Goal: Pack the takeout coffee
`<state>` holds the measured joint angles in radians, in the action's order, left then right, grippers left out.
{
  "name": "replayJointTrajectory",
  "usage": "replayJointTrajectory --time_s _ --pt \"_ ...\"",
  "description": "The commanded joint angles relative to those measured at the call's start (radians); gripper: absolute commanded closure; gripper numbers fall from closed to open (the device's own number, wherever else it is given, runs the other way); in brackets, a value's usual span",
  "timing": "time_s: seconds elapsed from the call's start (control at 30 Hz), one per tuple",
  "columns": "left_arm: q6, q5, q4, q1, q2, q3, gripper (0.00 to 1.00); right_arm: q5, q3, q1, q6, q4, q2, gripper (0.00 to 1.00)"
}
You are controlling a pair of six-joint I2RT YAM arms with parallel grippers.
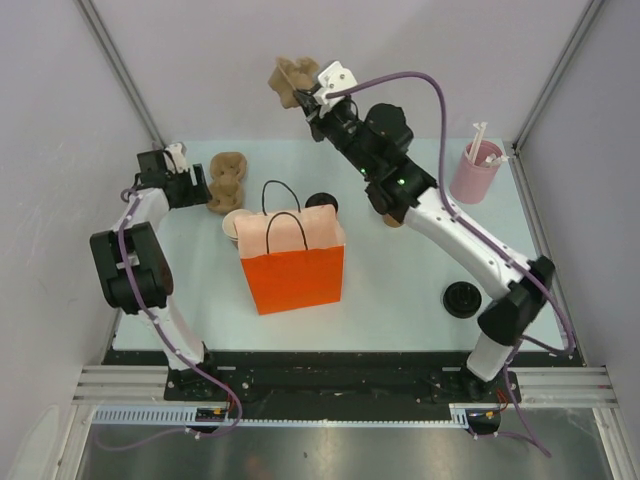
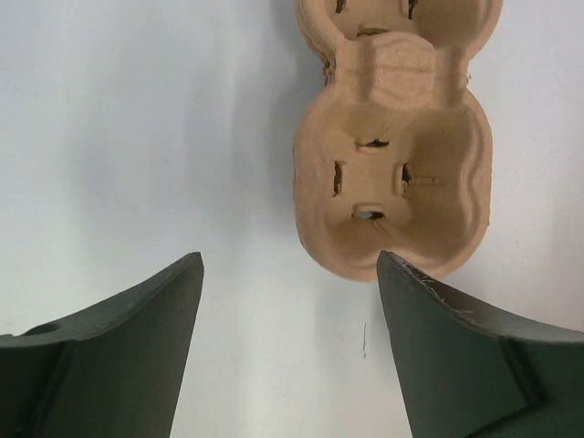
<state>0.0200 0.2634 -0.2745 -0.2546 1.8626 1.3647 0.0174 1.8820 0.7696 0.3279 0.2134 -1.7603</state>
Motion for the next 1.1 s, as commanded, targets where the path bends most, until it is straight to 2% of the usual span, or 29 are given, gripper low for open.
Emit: replayJointTrajectory --time_s 0.0,0.07,0.2,0.4,0.5,0.77,0.93,1.07 --pt "0.118 -0.01 -0.063 0.009 -0.129 0.034 0.18 -0.22 -0.069 0.048 0.115 -0.158 0.209 1.0" --pt "0.135 -0.006 -0.069 0.015 -0.175 0.01 0.18 -0.309 -0.108 0.059 0.117 -0.207 0.255 1.0" --pt "0.169 0.026 -0.087 0.023 -0.255 -0.041 0.17 -0.434 -0.159 0.063 0.065 -0.446 0.367 1.0" --pt "0.205 0.089 -0.144 0.067 -0.396 -0.099 0.17 -0.487 -0.184 0.062 -0.061 -0.782 0.485 1.0" --pt "0.239 0.105 -0.202 0.104 -0.471 -0.115 0.16 -0.504 -0.236 0.059 -0.125 -0.868 0.541 1.0" --pt "0.274 0.128 -0.325 0.146 -0.644 -0.112 0.12 -0.478 -0.389 0.033 -0.274 -1.017 0.63 1.0" --pt "0.271 0.154 -0.361 0.146 -0.723 -0.105 0.09 -0.373 -0.553 0.02 -0.375 -1.008 0.622 1.0" --pt "0.25 0.197 -0.37 0.147 -0.756 -0.105 0.09 -0.289 -0.69 -0.009 -0.417 -0.895 0.613 1.0"
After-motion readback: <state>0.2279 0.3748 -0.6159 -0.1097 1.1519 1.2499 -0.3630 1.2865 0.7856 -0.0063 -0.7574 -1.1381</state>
